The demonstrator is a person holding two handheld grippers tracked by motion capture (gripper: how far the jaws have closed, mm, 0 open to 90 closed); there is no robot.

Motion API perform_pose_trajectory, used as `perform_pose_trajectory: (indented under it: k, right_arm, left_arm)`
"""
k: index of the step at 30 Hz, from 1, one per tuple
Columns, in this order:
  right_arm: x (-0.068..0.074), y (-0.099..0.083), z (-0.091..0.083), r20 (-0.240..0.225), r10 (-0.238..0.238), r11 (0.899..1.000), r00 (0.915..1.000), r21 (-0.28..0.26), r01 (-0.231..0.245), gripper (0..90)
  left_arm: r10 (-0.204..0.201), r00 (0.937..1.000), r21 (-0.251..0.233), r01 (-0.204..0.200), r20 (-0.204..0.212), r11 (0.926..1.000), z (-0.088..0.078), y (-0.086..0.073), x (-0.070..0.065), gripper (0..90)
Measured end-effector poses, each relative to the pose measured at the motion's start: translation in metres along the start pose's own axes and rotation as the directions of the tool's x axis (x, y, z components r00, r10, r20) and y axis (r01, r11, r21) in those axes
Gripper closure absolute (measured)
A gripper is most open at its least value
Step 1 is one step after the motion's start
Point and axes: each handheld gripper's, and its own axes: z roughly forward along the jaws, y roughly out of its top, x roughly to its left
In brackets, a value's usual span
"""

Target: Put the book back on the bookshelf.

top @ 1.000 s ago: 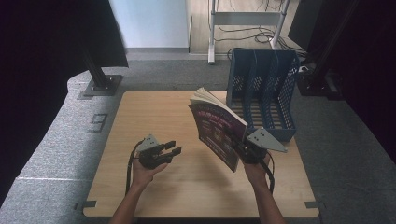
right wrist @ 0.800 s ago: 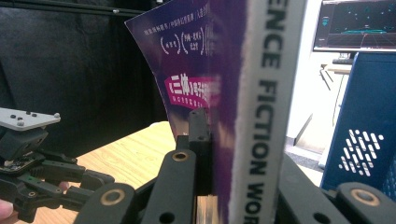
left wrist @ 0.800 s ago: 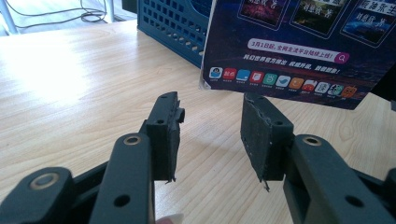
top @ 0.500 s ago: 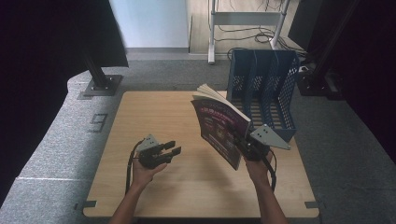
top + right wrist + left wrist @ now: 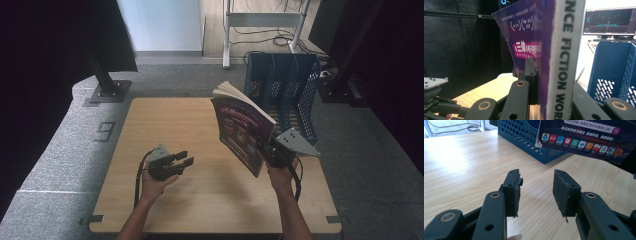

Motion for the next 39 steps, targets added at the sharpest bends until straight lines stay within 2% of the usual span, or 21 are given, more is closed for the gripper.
perform_pose_trajectory:
  k: [39]
  right_arm:
    - [-0.024,0.014,0.000,0.082,0.019,0.999,0.9964,-0.027,-0.017,81.8]
  left_arm:
    - [-0.002,1.0000,0.011,0.002,0.003,0.9999,0.000,-0.001,0.002,57.4]
